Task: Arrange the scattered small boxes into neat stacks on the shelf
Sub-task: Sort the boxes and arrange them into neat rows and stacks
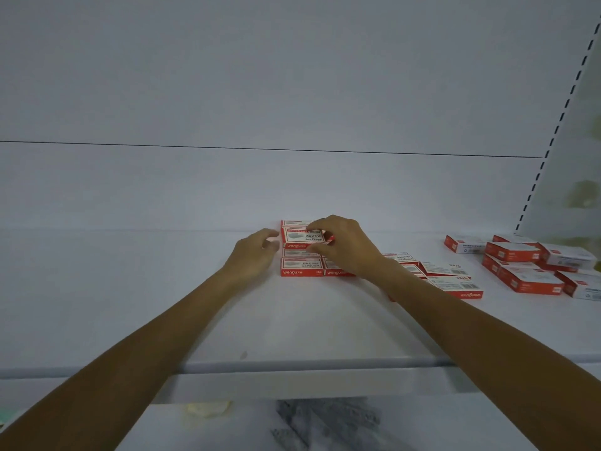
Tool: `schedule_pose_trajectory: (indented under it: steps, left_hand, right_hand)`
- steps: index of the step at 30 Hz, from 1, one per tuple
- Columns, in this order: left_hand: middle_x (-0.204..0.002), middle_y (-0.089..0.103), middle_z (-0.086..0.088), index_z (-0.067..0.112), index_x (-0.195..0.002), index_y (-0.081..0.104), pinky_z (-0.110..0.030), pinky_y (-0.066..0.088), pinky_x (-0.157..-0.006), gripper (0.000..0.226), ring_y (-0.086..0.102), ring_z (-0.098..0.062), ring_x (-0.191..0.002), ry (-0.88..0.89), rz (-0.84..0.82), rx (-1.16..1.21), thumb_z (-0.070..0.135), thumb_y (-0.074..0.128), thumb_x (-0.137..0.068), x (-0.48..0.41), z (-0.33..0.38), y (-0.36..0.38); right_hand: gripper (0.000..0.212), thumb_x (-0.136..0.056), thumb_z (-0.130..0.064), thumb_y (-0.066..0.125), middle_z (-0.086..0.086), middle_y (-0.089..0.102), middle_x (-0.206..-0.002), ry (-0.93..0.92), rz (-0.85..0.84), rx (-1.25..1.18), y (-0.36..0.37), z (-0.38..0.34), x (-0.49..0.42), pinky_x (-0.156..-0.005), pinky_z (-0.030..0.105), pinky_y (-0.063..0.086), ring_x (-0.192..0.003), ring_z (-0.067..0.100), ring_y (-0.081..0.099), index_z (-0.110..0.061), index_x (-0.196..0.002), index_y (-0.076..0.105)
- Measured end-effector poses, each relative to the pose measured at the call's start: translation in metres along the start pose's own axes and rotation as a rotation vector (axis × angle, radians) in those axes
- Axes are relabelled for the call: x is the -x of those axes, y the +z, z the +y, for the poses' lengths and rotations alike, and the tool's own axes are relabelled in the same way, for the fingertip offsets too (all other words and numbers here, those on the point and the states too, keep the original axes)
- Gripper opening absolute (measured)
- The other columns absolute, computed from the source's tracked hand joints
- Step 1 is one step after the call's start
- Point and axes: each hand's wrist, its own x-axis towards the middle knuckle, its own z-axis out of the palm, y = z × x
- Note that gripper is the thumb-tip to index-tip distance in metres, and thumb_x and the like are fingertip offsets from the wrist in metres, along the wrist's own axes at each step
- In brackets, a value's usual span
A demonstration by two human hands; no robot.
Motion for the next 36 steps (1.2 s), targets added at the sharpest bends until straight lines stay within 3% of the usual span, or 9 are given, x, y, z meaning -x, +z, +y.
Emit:
schedule_pose_trajectory:
  steps: [2,4,11,15,20,26,33,36]
  left_hand:
    - [-0.123,0.058,-0.006,0.018,-0.122,0.056,-0.035,0.042,-0.094,0.031,0.053,-0.025,-0.112,0.083,0.034,-0.378,0.025,0.041,-0.095,-0.001,-0.013,0.001]
    - [-0.12,0.058,-0.006,0.021,-0.117,0.059,-0.038,0.042,-0.095,0.029,0.051,-0.026,-0.111,0.118,0.009,-0.545,0.025,0.041,-0.094,0.0,-0.022,0.003]
    - [-0.121,0.055,-0.004,0.023,-0.118,0.056,-0.037,0.039,-0.096,0.029,0.048,-0.024,-0.113,0.129,-0.038,-0.558,0.028,0.043,-0.093,-0.001,-0.026,0.002]
    - [-0.121,0.054,-0.003,0.025,-0.118,0.055,-0.036,0.039,-0.096,0.028,0.048,-0.023,-0.113,0.123,-0.038,-0.56,0.031,0.044,-0.093,-0.003,-0.026,0.002]
    - [-0.122,0.053,-0.003,0.025,-0.119,0.055,-0.036,0.038,-0.096,0.029,0.046,-0.023,-0.114,0.124,-0.041,-0.56,0.03,0.044,-0.092,-0.004,-0.026,0.002]
    - [-0.124,0.052,-0.003,0.024,-0.12,0.054,-0.036,0.036,-0.097,0.03,0.046,-0.022,-0.115,0.127,-0.049,-0.565,0.03,0.043,-0.093,-0.003,-0.024,0.001]
    - [-0.121,0.056,-0.007,0.02,-0.117,0.059,-0.034,0.039,-0.096,0.029,0.047,-0.024,-0.114,0.084,0.021,-0.519,0.029,0.048,-0.092,0.007,-0.012,0.002]
    - [-0.117,0.057,-0.006,0.019,-0.115,0.061,-0.033,0.041,-0.094,0.028,0.05,-0.022,-0.112,0.115,0.037,-0.443,0.029,0.051,-0.091,0.015,0.0,0.002]
  right_hand:
    - [0.039,-0.084,-0.028,0.066,0.009,0.061,-0.114,0.057,0.012,-0.015,0.001,0.005,-0.008,-0.091,0.029,0.044,-0.098,0.021,0.057,-0.014,-0.12,0.06]
    - [0.038,-0.083,-0.029,0.067,0.01,0.062,-0.112,0.111,0.003,-0.041,0.003,0.011,-0.013,-0.092,0.032,0.045,-0.098,0.022,0.057,-0.014,-0.117,0.061]
    - [0.042,-0.085,-0.031,0.064,0.009,0.058,-0.125,0.155,-0.092,-0.039,0.015,0.014,-0.026,-0.083,0.021,0.042,-0.106,0.02,0.057,-0.012,-0.121,0.059]
    - [0.044,-0.085,-0.038,0.063,0.007,0.058,-0.126,0.132,-0.113,0.025,0.022,0.014,-0.032,-0.09,0.026,0.044,-0.11,0.019,0.056,-0.015,-0.123,0.059]
    - [0.04,-0.087,-0.042,0.058,0.008,0.059,-0.117,0.109,-0.088,0.062,0.026,0.012,-0.036,-0.08,0.024,0.045,-0.102,0.018,0.058,-0.016,-0.115,0.066]
    - [0.038,-0.087,-0.042,0.058,0.004,0.056,-0.125,0.164,-0.056,0.135,0.025,0.01,-0.039,-0.086,0.031,0.042,-0.112,0.02,0.054,-0.019,-0.117,0.063]
    - [0.021,-0.088,-0.031,0.058,0.005,0.058,-0.111,0.103,-0.04,0.165,0.026,0.003,-0.037,-0.083,0.032,0.046,-0.101,0.02,0.057,-0.016,-0.103,0.061]
    - [0.023,-0.089,-0.032,0.055,0.005,0.06,-0.106,0.064,-0.046,0.15,0.021,0.003,-0.034,-0.083,0.032,0.047,-0.096,0.018,0.056,-0.014,-0.101,0.063]
